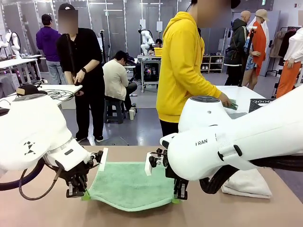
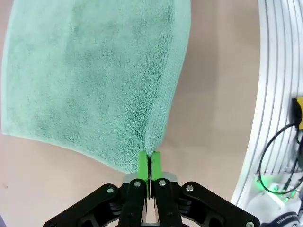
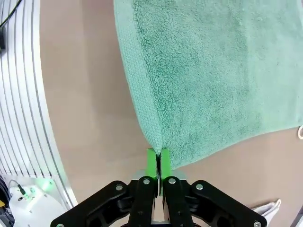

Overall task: Fold the towels and place them in the basket.
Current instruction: When a person lays out a Towel with hook on the table, fold it in half twice.

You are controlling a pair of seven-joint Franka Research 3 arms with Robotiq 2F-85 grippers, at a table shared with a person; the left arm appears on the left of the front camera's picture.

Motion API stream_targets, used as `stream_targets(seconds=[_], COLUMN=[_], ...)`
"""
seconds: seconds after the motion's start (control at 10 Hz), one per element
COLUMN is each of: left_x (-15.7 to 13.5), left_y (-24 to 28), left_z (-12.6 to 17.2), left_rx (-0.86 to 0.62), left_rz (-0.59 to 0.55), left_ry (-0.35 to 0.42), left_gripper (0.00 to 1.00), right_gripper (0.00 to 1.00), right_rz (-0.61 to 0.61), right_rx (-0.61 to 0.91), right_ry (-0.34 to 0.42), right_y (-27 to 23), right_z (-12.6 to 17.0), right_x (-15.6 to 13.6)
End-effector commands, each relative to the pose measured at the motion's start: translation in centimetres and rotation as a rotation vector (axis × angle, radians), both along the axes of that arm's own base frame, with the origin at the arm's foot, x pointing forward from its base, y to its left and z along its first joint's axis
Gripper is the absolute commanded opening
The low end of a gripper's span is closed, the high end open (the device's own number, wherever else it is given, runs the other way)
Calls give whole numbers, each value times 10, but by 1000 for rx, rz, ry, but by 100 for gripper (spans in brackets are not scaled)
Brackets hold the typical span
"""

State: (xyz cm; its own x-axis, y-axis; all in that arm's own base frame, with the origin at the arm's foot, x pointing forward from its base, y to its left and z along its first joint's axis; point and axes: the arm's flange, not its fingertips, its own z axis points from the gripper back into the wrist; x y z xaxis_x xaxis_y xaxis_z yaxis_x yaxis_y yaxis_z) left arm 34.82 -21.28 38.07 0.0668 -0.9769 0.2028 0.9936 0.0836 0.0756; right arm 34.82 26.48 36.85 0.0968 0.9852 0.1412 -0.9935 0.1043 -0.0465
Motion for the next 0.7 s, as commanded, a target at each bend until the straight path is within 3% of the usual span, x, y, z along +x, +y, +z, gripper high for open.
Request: stream_targets(seconds=[0.0,0.4,0.5,0.6], left_x=[1,0,17,36], left_y=[-2,-2,-2,0], left_z=[-8,-6,13,24], left_rx=[10,7,-25,-33], left_rz=[-10,-5,9,42], left_ry=[11,14,13,10], left_gripper=[0,3,3,3], right_gripper=[0,4,4,4], right_rz=[-3,-2,-24,-50], right_rx=[-3,-3,-22,13], right_ry=[10,12,-3,46], right_y=[2,0,0,0], right_z=[-4,-5,14,21], right_x=[5,2,13,28])
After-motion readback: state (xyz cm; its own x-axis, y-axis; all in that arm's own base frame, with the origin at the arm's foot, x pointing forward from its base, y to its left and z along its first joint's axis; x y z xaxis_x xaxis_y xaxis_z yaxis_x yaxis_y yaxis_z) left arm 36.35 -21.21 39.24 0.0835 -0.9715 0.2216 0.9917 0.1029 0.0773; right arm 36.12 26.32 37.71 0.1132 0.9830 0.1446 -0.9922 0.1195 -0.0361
